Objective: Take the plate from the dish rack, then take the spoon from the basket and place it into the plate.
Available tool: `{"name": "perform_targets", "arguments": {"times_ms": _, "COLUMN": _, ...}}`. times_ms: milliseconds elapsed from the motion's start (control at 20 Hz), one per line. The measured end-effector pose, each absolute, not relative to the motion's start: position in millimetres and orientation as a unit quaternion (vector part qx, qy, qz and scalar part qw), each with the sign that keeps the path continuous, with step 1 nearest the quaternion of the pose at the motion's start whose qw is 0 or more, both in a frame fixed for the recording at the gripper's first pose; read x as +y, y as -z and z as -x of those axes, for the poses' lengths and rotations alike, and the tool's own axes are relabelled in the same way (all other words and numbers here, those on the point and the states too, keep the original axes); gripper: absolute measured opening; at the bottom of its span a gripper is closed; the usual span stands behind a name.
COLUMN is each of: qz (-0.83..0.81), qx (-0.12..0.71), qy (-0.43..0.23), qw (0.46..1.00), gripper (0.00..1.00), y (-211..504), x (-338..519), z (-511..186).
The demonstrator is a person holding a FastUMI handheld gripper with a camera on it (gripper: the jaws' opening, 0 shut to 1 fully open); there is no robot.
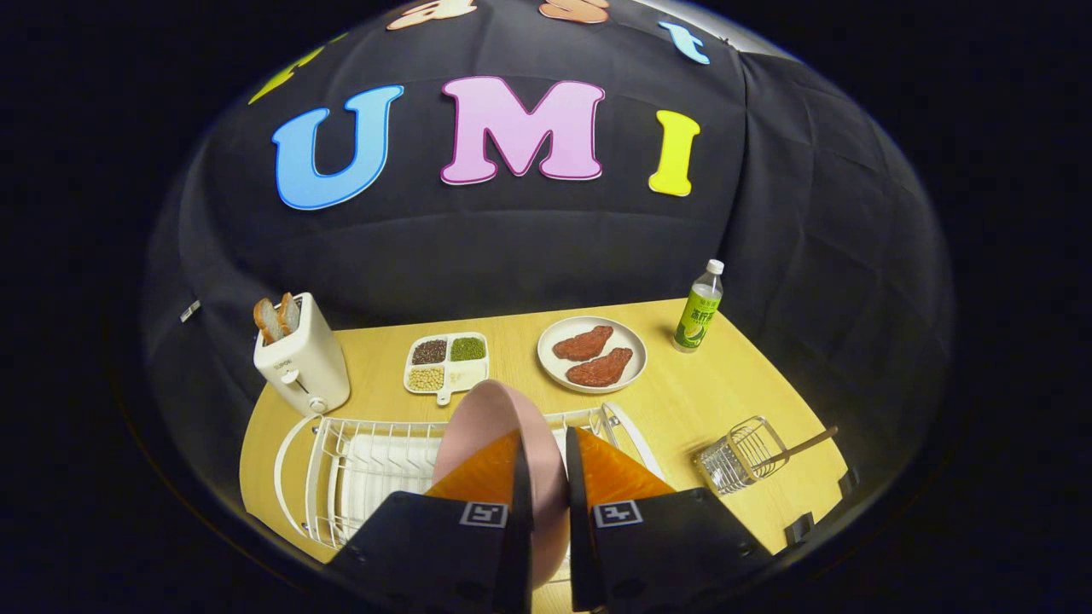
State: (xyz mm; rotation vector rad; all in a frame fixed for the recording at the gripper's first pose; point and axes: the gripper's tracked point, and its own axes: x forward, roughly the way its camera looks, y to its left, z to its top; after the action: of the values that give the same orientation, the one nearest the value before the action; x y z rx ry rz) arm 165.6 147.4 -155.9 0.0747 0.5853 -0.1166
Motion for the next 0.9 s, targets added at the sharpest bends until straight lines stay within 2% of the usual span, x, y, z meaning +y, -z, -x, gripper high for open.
{"name": "perform_targets", "arguments": {"times_ms": 300, "qz": -0.073, "qx": 0.304, "qy": 0.010, "qw": 0.950, "gripper": 0.20, "y": 155, "x": 121, "z": -132}}
{"name": "perform_targets", "arguments": {"times_ms": 600, "qz": -0.096, "qx": 0.332, "qy": -0.037, "qw": 0.938, "gripper": 0.20, "y": 162, "x": 90, "z": -61}}
{"name": "perform_targets", "arguments": {"times_ms": 900, "qz": -0.134, "qx": 0.394, "qy": -0.084, "qw": 0.905, "gripper": 0.20, "y": 200, "x": 84, "z": 11}}
